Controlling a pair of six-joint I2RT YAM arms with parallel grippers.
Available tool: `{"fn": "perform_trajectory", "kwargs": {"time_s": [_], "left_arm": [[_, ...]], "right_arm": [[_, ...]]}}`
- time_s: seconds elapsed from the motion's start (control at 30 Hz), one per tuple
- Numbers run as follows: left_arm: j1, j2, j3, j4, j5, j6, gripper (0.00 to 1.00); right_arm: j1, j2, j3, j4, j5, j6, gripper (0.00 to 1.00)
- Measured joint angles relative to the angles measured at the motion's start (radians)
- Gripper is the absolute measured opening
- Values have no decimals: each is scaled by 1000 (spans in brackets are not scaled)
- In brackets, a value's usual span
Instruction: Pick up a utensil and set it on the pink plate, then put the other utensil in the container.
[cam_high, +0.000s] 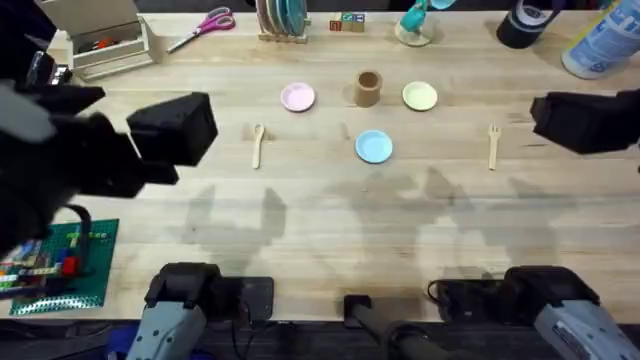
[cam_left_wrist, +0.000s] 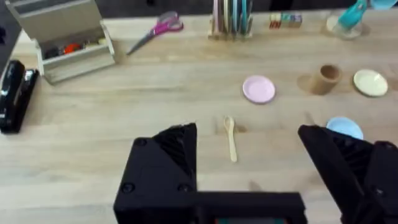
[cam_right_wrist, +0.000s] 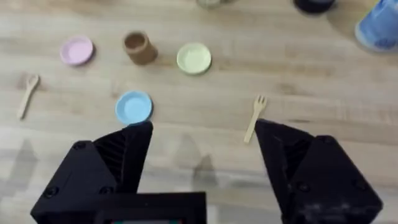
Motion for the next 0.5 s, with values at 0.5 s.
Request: {"fn": "perform_trajectory", "kwargs": {"time_s": [0.5], "left_arm": [[0, 360, 334, -306, 0, 10, 993]], "right_arm": [[0, 321, 257, -206, 0, -15, 997]]}}
